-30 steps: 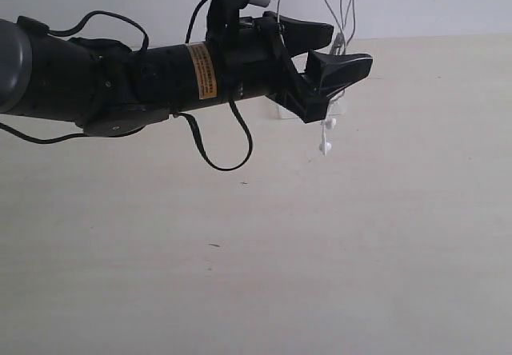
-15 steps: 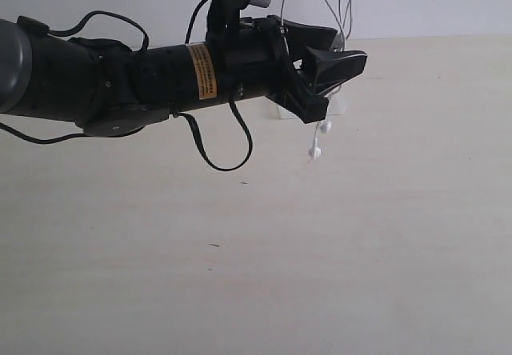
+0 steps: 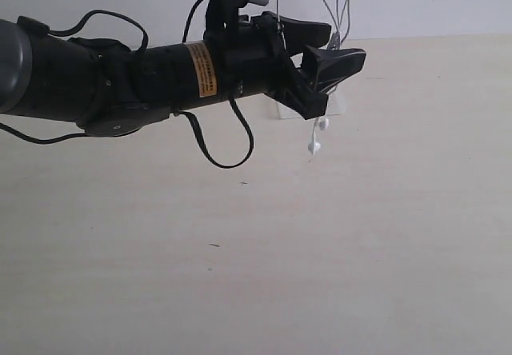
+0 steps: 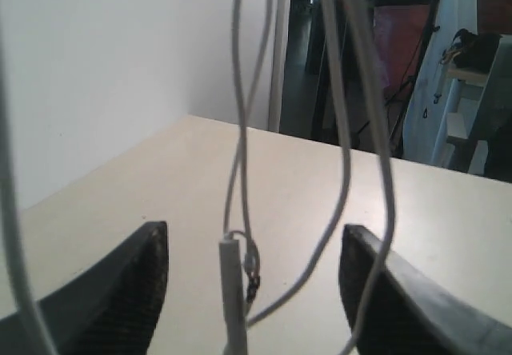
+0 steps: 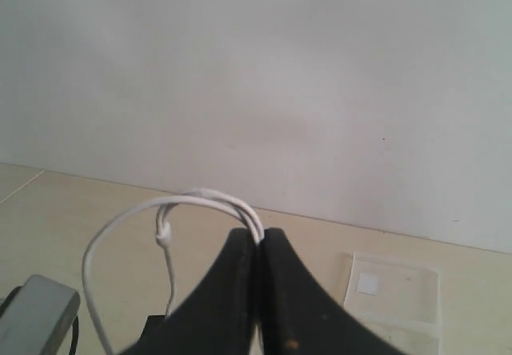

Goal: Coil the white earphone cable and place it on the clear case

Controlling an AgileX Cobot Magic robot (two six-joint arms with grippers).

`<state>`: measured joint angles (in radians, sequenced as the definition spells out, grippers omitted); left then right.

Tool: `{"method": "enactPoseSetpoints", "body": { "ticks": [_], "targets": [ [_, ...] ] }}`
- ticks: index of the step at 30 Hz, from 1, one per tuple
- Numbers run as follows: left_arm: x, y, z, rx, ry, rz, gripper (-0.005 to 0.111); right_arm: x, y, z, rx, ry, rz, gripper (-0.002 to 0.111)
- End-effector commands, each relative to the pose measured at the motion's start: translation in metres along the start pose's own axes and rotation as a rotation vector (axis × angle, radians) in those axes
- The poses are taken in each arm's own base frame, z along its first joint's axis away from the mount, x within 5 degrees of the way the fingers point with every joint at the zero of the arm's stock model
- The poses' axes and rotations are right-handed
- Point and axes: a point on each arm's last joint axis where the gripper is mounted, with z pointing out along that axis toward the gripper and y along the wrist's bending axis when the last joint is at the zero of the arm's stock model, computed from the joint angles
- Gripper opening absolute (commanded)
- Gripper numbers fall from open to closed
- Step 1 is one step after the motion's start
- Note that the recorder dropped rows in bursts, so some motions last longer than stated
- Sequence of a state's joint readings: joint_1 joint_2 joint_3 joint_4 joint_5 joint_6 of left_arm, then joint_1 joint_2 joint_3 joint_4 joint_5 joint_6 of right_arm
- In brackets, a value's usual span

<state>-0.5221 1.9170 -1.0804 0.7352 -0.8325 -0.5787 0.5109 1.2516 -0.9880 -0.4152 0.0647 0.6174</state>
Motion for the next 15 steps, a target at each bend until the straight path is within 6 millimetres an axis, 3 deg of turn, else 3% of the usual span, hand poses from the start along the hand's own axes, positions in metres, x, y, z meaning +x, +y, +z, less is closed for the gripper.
{"method": "enactPoseSetpoints", "body": {
  "ticks": [1, 12, 15],
  "targets": [
    [-0.005, 0.001, 0.002, -0.024, -0.059, -0.051, 0.061, -0.005, 0.001, -0.003, -0.008, -0.021, -0.008, 0.000],
    [0.004, -0.005, 0.016, -0.007, -0.049, -0.046, 0.061, -0.003, 0.001, -0.003, 0.001, -0.008, -0.016, 0.000],
    [0.004, -0.004, 0.016, -0.009, -0.049, -0.045, 0.054, -0.003, 0.001, -0.003, 0.001, -0.008, -0.016, 0.000]
  ]
}}
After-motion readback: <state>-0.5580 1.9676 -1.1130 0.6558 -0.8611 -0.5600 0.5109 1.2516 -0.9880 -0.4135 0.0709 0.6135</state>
